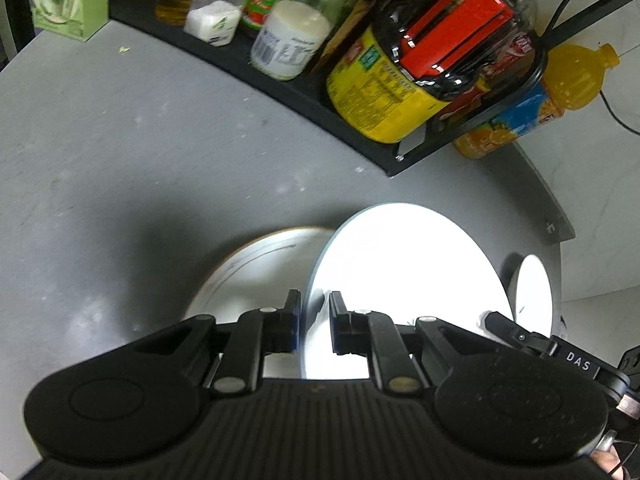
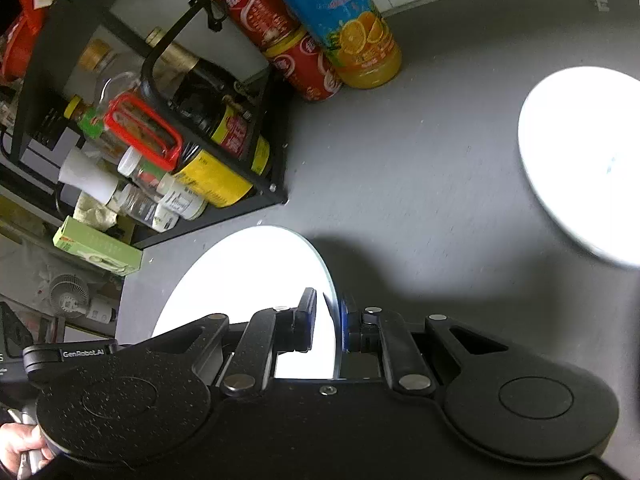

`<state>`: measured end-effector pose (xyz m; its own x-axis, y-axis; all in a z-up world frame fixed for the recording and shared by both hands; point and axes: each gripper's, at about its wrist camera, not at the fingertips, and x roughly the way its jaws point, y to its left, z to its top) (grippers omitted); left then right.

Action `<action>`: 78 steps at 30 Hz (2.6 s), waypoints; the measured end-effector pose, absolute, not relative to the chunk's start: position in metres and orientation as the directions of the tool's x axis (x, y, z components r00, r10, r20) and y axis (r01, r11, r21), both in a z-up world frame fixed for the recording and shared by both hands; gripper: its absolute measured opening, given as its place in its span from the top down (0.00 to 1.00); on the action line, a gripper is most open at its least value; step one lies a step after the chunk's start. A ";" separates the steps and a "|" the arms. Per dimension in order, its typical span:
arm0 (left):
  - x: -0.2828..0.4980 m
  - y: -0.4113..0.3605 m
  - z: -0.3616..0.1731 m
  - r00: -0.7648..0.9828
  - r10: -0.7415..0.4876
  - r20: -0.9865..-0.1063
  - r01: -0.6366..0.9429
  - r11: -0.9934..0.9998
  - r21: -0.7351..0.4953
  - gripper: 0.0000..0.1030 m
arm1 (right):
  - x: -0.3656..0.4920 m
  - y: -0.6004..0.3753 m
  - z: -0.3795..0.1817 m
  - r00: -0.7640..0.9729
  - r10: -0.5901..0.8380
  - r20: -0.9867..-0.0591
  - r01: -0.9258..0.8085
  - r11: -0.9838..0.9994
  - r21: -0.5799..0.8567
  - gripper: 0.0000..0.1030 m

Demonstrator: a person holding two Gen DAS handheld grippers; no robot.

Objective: Organize plates and bowls
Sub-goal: 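Lift the 'Sweet' plate and carry it over the brown-flower plate, then lower the 'Sweet' plate onto the brown-flower plate and open both grippers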

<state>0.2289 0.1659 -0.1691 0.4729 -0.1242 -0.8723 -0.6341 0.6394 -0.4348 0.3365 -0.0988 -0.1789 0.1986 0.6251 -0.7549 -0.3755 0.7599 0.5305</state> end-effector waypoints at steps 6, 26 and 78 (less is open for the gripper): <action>0.215 0.169 -0.174 0.463 -0.130 -0.877 -0.631 0.646 -0.430 0.88 | 0.321 -0.095 -0.183 0.200 0.608 -0.769 -0.379 0.771 0.511 0.87; 0.205 0.173 -0.197 0.408 -0.087 -0.909 -0.651 0.670 -0.357 0.82 | 0.304 -0.076 -0.186 0.205 0.546 -0.812 -0.423 0.798 0.430 0.89; 0.192 0.186 -0.189 0.312 0.006 -0.950 -0.651 0.729 -0.209 0.63 | 0.286 -0.044 -0.199 0.248 0.440 -0.863 -0.463 0.836 0.293 0.79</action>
